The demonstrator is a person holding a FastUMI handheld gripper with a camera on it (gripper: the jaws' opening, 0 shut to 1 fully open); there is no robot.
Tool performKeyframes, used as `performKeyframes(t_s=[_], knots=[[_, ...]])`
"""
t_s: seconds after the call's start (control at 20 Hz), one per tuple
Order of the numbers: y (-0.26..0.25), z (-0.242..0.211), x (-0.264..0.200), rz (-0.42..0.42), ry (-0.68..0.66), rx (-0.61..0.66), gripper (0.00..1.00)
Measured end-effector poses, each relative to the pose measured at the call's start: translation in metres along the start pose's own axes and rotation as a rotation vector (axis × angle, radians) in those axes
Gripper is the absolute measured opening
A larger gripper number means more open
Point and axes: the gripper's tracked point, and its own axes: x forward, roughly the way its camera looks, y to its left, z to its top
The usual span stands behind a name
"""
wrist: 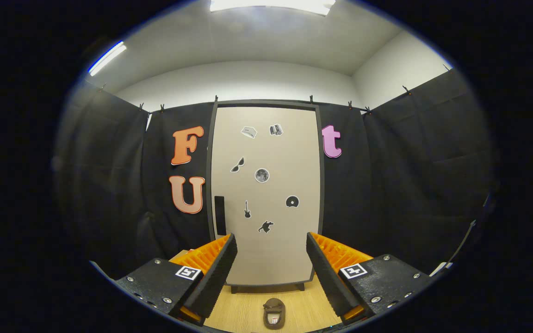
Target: Open the shoe cabinet door, grab the shoes and put them into the shoe cabinet, then close the shoe cabinet door.
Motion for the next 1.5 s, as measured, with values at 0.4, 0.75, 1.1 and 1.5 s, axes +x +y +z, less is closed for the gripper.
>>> performKeyframes(t_s=[0.4, 0.75, 1.1, 1.5], knots=[[0.024, -0.005, 0.02, 0.01, 0.004, 0.011, 0.94], [0.058, -0.011, 0.05, -0.007, -0.004, 0.018, 0.94], [0.086, -0.026, 0.101, 0.001, 0.016, 0.056, 0.94], [0.116, -0.042, 0.177, 0.094, 0.014, 0.093, 0.86]])
